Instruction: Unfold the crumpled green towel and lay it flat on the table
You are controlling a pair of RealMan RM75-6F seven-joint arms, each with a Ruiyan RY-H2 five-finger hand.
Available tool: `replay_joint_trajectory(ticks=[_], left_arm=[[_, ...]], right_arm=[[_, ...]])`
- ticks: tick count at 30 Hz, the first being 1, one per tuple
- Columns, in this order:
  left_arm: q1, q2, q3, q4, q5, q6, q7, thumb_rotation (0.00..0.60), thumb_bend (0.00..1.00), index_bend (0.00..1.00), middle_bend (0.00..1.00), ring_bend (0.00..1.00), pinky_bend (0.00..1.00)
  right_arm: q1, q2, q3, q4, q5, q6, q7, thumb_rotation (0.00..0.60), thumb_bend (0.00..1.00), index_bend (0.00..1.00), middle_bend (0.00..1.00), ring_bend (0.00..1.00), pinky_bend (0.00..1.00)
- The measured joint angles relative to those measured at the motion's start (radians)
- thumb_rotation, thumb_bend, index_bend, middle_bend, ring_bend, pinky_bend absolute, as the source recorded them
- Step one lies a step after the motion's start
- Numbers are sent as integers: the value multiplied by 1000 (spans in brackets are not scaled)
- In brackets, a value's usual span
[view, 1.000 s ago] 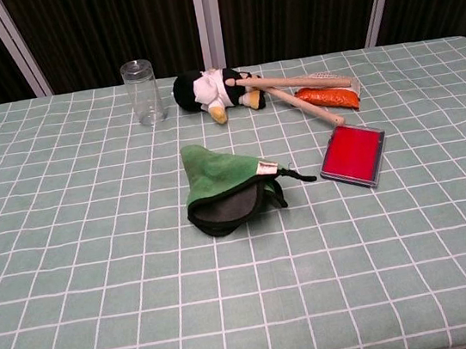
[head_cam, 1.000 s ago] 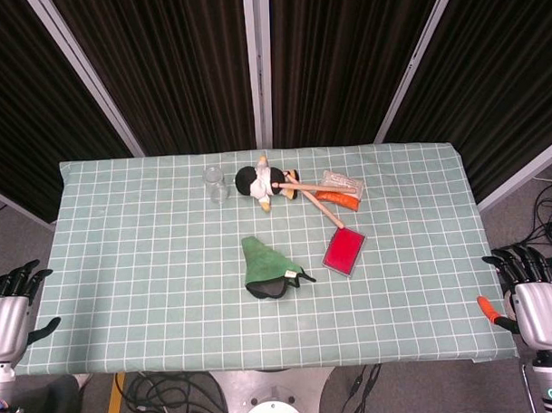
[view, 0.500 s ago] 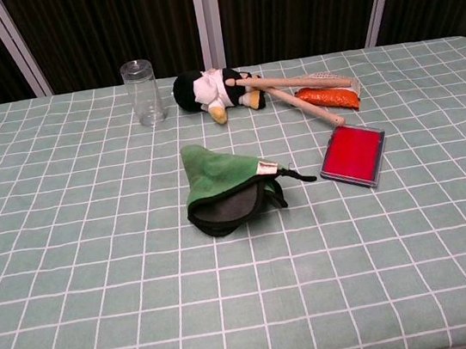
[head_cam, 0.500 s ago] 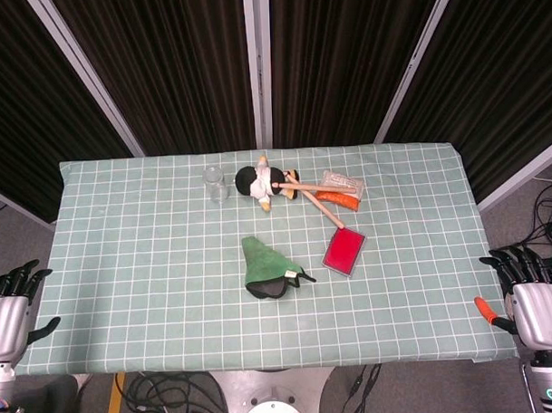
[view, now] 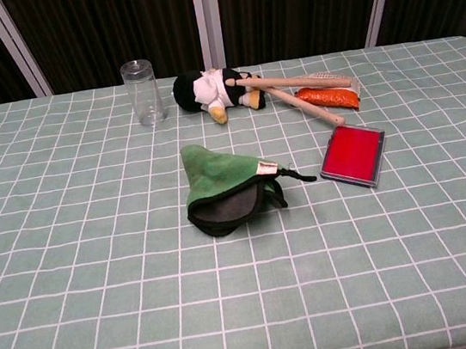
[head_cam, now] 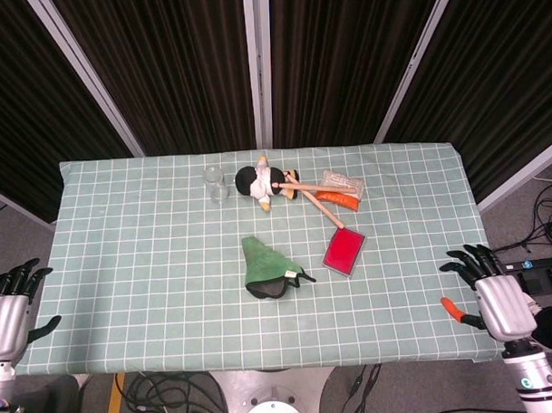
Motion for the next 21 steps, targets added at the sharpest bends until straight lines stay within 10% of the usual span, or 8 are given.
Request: replay_joint_trajectory(ticks=[21], left_arm=[[-5,-2,-5,25,-3,-12,-29,600,91,289,260,188,232]], right_arm=[[377,-425,108,241,187,-464,-36,599,150,386,201,85,95]])
